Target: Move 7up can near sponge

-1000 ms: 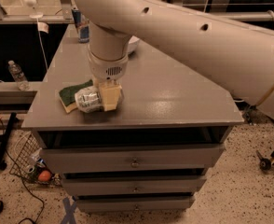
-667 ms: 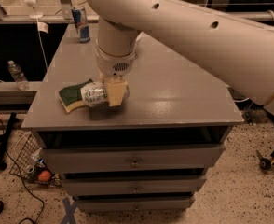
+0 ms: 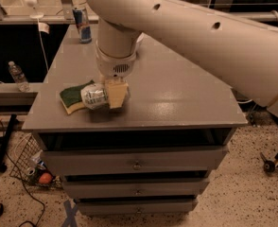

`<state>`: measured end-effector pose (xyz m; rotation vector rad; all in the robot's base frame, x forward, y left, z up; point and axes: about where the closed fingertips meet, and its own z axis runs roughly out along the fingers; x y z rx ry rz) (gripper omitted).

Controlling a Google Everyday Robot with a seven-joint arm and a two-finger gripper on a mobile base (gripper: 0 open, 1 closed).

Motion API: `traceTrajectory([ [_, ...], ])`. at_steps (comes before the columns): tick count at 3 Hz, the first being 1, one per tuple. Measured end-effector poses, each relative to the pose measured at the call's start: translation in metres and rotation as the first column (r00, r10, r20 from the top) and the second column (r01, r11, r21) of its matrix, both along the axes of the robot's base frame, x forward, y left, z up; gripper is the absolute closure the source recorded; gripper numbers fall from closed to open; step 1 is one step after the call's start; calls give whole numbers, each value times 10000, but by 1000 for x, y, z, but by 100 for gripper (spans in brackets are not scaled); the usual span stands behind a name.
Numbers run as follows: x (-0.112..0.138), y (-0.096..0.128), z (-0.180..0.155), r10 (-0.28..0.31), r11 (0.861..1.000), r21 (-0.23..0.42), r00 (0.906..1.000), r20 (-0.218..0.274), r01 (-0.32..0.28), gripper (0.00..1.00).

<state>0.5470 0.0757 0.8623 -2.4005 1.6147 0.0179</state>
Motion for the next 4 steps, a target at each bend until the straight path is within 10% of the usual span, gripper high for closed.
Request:
traceTrajectory([
  [2,-1,1,0,15,10000,2,10000,26,-15,5],
  [4,-1,1,0,21,10000,3,10000,37,-21,0],
])
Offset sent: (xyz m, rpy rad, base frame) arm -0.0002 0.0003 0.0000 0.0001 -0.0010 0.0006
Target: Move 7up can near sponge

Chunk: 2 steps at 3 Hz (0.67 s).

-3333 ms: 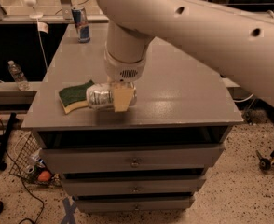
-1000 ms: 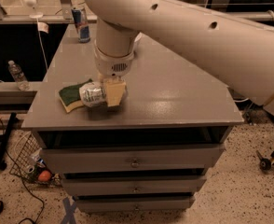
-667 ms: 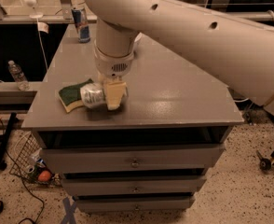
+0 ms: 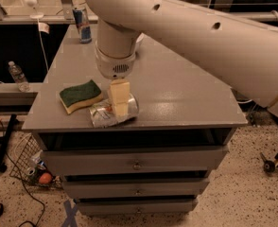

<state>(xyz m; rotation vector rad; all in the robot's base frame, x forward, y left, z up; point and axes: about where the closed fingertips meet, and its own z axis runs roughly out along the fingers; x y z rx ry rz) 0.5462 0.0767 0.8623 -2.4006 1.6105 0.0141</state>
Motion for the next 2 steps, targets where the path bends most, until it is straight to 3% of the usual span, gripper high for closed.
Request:
traceTrajectory([
  [1,0,-14,4,-140,9999,12,9999,31,140,0],
  [2,2,-56,9,-770,9969,-150,9970,-59,769,0],
])
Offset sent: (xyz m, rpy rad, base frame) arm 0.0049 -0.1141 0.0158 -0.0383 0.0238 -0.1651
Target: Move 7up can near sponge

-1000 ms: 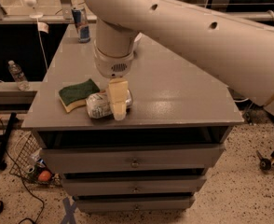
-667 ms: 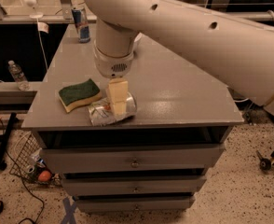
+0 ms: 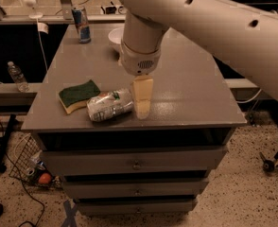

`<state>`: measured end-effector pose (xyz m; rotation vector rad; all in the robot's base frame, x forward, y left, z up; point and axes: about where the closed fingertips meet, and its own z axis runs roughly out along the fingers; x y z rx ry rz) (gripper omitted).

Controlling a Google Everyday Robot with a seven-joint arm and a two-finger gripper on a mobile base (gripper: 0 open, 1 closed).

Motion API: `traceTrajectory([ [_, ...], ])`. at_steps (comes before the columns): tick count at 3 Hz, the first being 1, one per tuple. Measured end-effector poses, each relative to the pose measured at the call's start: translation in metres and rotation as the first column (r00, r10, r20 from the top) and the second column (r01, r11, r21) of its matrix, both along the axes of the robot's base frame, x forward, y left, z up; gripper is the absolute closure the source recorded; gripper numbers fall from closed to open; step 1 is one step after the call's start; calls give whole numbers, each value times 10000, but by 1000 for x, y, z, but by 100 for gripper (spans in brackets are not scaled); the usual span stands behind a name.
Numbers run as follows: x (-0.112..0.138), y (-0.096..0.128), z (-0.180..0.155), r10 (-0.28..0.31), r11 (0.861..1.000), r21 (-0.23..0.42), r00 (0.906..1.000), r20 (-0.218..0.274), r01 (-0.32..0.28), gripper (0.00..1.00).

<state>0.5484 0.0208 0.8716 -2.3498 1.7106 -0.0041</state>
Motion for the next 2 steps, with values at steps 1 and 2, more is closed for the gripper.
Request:
traceTrajectory([
  [1,-1,-70,5,-1033,9947,-23,9945,-149,1033,0],
  [2,-3,-129,9,-1905,9813,226,9814,-238,1911,0],
])
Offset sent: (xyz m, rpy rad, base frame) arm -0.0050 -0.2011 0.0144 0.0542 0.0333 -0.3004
